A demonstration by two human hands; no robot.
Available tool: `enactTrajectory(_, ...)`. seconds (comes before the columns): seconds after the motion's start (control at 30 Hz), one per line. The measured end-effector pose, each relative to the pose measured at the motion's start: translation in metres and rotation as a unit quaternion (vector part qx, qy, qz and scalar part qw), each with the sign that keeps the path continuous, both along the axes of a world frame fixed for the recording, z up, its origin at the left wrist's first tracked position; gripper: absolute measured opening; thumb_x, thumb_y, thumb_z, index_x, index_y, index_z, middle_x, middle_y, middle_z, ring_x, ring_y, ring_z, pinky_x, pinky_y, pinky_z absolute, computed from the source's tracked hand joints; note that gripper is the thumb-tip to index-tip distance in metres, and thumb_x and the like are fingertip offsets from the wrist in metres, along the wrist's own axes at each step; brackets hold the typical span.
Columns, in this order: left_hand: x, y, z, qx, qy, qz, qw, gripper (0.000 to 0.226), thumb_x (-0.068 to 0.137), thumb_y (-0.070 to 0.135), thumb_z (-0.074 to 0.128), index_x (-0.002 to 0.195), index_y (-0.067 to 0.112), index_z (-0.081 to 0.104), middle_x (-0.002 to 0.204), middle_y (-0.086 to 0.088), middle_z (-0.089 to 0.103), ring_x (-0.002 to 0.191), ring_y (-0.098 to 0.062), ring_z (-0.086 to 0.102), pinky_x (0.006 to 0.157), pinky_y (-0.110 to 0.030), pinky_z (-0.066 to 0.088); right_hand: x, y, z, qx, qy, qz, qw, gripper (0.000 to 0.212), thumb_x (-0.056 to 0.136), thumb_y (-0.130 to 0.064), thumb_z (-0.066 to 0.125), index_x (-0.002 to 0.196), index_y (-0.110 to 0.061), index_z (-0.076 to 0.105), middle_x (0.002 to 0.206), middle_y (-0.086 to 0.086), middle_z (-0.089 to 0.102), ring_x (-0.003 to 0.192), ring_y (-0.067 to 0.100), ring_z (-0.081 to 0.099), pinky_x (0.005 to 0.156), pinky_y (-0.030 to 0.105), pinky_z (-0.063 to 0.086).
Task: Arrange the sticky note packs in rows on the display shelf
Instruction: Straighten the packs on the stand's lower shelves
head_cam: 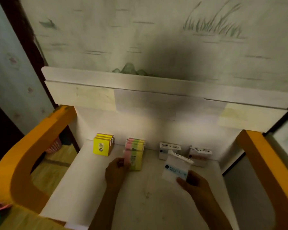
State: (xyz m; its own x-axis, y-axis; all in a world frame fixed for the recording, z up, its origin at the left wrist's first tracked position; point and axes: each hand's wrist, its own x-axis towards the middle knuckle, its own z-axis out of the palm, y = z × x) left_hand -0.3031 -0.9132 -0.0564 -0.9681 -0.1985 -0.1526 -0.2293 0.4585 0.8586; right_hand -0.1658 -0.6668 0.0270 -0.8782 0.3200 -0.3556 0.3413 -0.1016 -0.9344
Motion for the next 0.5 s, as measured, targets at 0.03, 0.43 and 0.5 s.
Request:
enactTrajectory(0.03,-0.002,0.0,-0.002,-0.031,0.01,0.004,0.999,0.023,0.08,0.033,0.076,0.102,0.026,0.073,0.094,0.0,0.076,0.091,-0.024,0.069,0.081,-0.036,0.054,0.0,0.0,-0.002,0.001,-0.003,-0.006,1.0,0.023,0.083,-0.012,0.072,0.098,-0.027,0.062,0.102,0.0,0.071,0.097,0.016,0.065,0.069,0.022,0.048)
enactTrajectory(0.43,-0.017,0.013,-0.003,-0.115,0.091,0.032,0.989,0.022,0.085,0.038,0.071,0.101,0.025,0.076,0.094,-0.001,0.076,0.087,-0.025,0.069,0.068,-0.027,0.045,-0.008,0.009,-0.022,0.071,-0.021,-0.057,0.996,0.032,0.074,-0.01,0.081,0.102,-0.016,0.067,0.098,0.0,0.073,0.091,0.015,0.068,0.068,0.02,0.05)
enactTrajectory(0.5,-0.016,0.016,-0.003,-0.124,0.093,0.044,0.987,0.022,0.088,0.039,0.067,0.103,0.025,0.075,0.095,-0.001,0.075,0.087,-0.025,0.069,0.068,-0.026,0.044,-0.009,0.012,-0.026,0.094,-0.013,-0.066,0.993,0.031,0.074,-0.008,0.081,0.1,-0.017,0.066,0.097,-0.002,0.072,0.089,0.012,0.067,0.068,0.017,0.05)
